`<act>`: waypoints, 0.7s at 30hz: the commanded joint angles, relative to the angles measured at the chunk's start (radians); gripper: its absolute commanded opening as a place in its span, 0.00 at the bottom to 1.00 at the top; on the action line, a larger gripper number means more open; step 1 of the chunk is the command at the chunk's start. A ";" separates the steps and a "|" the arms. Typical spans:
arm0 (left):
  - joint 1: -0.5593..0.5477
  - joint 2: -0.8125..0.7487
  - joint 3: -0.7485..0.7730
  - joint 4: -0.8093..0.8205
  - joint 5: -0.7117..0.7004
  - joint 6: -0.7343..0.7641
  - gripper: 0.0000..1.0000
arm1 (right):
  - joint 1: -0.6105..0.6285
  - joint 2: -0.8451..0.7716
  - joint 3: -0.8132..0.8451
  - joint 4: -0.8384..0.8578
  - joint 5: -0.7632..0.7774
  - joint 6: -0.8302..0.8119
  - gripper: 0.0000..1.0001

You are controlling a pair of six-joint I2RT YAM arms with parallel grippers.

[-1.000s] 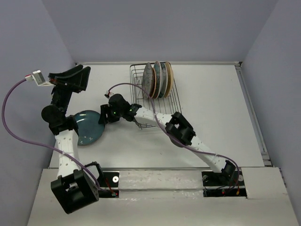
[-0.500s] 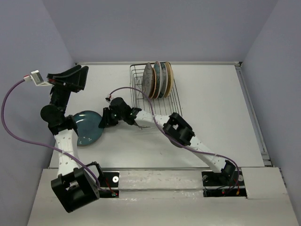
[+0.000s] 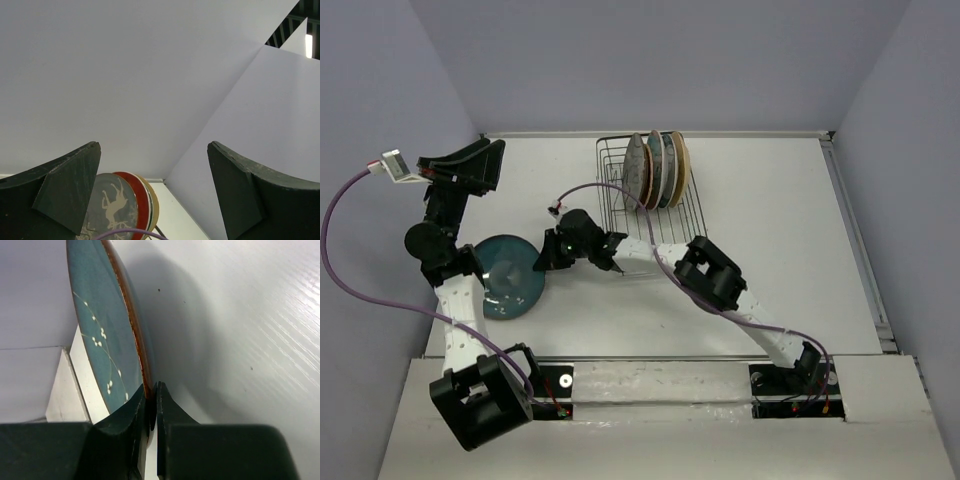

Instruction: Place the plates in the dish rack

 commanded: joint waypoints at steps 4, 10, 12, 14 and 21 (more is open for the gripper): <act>0.010 0.004 0.009 0.089 0.010 -0.023 0.99 | 0.006 -0.276 -0.054 0.100 0.128 -0.128 0.07; 0.030 -0.002 0.006 0.135 0.027 -0.076 0.99 | -0.013 -0.318 -0.052 0.094 0.156 -0.126 0.07; 0.033 -0.009 0.015 0.151 0.041 -0.097 0.99 | -0.022 -0.347 -0.116 0.167 0.153 -0.117 0.07; 0.038 -0.017 0.015 0.212 0.050 -0.150 0.99 | -0.022 -0.362 -0.138 0.194 0.157 -0.161 0.07; 0.094 -0.008 -0.032 0.514 0.048 -0.333 0.99 | -0.065 -0.428 -0.123 0.163 0.240 -0.289 0.07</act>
